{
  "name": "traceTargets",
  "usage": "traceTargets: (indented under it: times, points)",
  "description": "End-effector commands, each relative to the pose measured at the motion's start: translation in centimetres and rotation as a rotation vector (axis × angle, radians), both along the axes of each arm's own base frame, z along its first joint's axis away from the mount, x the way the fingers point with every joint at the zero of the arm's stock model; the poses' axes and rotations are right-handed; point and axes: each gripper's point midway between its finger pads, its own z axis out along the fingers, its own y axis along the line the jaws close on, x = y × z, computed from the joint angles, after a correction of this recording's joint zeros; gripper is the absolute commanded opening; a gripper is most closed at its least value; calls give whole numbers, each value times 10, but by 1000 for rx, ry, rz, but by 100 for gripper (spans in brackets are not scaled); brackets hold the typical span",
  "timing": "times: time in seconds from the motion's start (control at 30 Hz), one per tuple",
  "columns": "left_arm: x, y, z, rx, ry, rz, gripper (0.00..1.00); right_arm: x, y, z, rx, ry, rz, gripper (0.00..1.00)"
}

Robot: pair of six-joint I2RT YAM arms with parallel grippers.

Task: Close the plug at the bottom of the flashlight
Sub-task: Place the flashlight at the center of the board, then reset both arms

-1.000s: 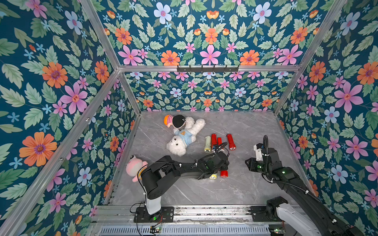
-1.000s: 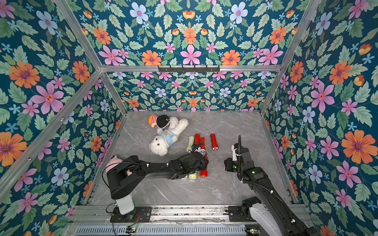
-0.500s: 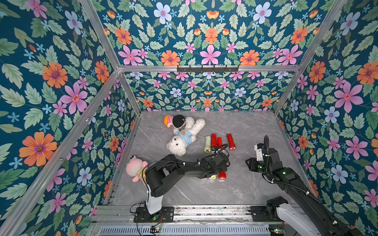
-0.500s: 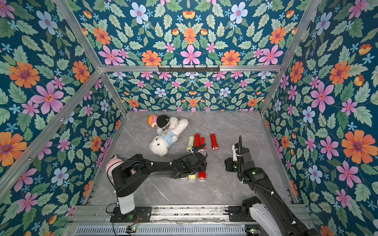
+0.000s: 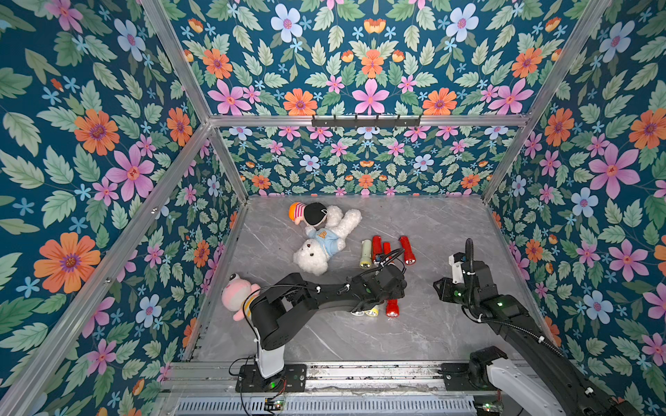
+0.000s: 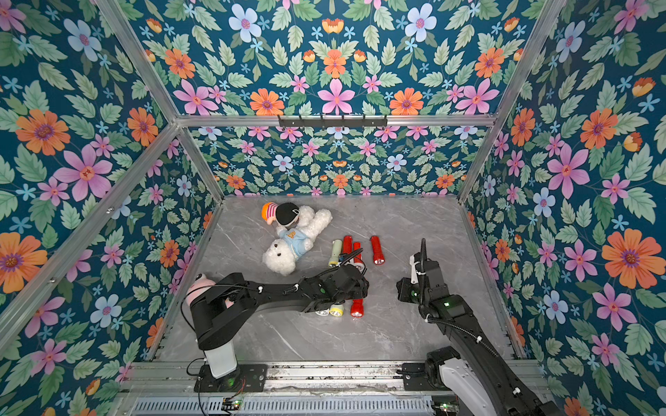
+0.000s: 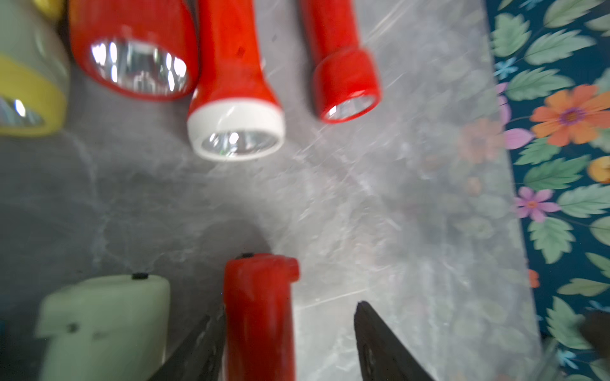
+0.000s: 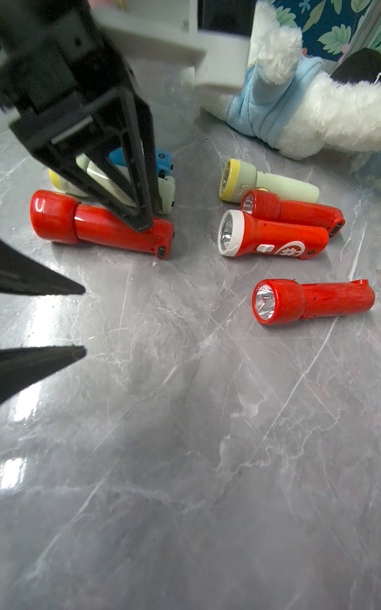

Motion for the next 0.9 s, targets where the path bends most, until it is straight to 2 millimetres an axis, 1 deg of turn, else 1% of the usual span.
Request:
traceTargets:
  times: [0.0, 0.03, 0.07, 0.1, 0.13, 0.2, 0.23, 0.27, 0.3, 0.37, 0.4, 0.47, 0.5, 0.53, 0.57, 0.6, 0.63, 0.7, 0.77, 0.87]
  points:
    - [10, 5, 39, -5, -105, -1, 67, 3, -3, 2, -2, 4, -24, 29]
    - [12, 7, 54, -17, -140, -7, 71, 3, -3, 3, -3, 9, -26, 31]
    - [15, 12, 70, -23, -176, -5, 87, 4, -2, 3, -2, 12, -24, 33]
    - [18, 18, 82, -21, -210, -2, 99, 4, -2, 4, -3, 14, -25, 34]
    - [23, 29, 96, -13, -249, 11, 100, 5, -2, 5, -4, 17, -24, 37]
    - [36, 62, 120, 28, -324, 62, 100, 6, -2, 11, -7, 6, -20, 45]
    - [42, 84, 129, 57, -363, 99, 100, 7, -3, 15, -10, -7, -24, 51]
    - [48, 109, 140, 83, -404, 148, 100, 9, -6, 20, -20, -26, -39, 84]
    - [52, 129, 146, 115, -444, 168, 100, 10, -11, 24, -34, -42, -64, 99]
    - [52, 175, 167, 169, -562, 243, 100, 13, -24, 34, -87, -82, -113, 99]
    - [49, 194, 179, 204, -641, 273, 100, 16, -29, 41, -111, -107, -125, 99]
    - [42, 249, 189, 360, -781, 418, 100, 21, -42, 53, -180, -165, -166, 99]
    - [38, 275, 194, 431, -836, 495, 100, 26, -43, 58, -211, -209, -143, 99]
    - [34, 301, 195, 512, -877, 563, 100, 32, -37, 61, -242, -281, -75, 99]
    - [34, 325, 192, 572, -894, 630, 100, 37, -33, 62, -268, -346, -21, 99]
    - [36, 343, 186, 601, -895, 682, 100, 41, -32, 61, -277, -396, -14, 99]
    - [42, 360, 176, 607, -868, 721, 100, 44, -34, 60, -278, -443, -31, 99]
    - [54, 383, 150, 603, -796, 757, 100, 49, -44, 56, -285, -480, -98, 99]
    - [61, 401, 128, 620, -768, 793, 100, 53, -55, 46, -318, -457, -135, 99]
    - [68, 433, 93, 654, -722, 879, 100, 62, -68, 21, -368, -354, -142, 99]
